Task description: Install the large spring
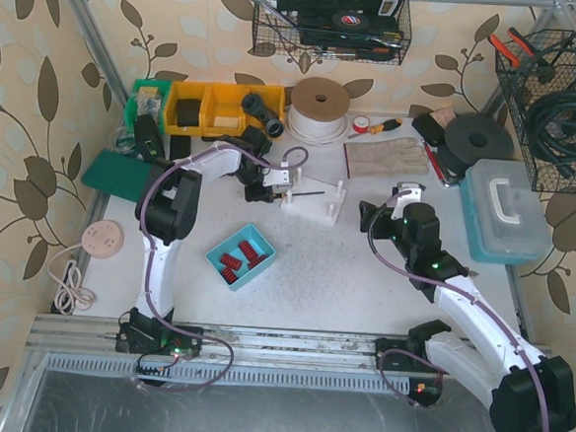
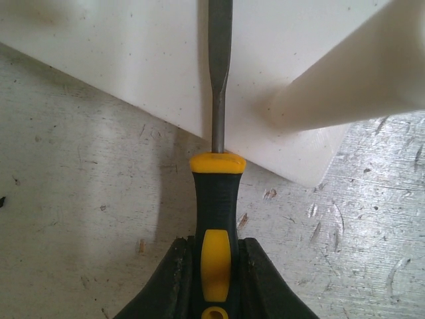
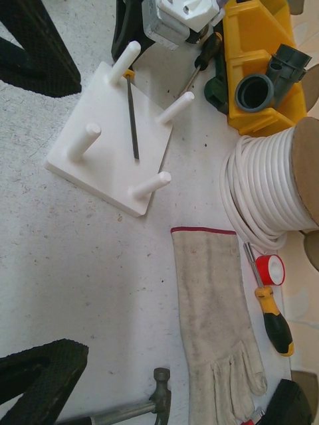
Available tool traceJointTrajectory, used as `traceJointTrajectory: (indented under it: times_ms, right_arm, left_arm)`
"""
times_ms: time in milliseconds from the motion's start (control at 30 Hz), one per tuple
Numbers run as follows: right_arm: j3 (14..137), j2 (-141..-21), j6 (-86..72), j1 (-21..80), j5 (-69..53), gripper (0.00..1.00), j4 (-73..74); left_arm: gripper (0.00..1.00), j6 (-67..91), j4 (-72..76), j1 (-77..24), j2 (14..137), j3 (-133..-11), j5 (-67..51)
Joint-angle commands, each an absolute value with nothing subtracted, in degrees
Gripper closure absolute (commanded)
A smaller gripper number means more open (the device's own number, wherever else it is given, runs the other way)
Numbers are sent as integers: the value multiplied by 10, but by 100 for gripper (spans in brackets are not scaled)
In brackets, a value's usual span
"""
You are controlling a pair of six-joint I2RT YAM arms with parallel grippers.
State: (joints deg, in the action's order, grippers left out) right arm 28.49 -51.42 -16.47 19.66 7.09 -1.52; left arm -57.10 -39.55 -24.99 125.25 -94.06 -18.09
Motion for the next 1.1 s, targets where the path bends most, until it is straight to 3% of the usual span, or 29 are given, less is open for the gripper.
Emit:
traceJointTrajectory:
  times_ms: [0, 533, 767, 1067]
  right_arm:
    - [289, -518, -166, 199, 74, 2, -19]
    - [289, -518, -167, 199, 86, 2, -12]
    - [292, -519, -169, 200, 85, 3, -7]
    - [298, -512, -171, 199, 88, 3, 7]
  left_arm:
    - [100, -587, -391, -252, 1198, -925, -216]
    - [100, -524, -251, -250, 1047, -810, -187]
    - [100, -355, -191, -218, 1006, -779, -93]
    - [100, -110, -238, -173, 995, -743, 61]
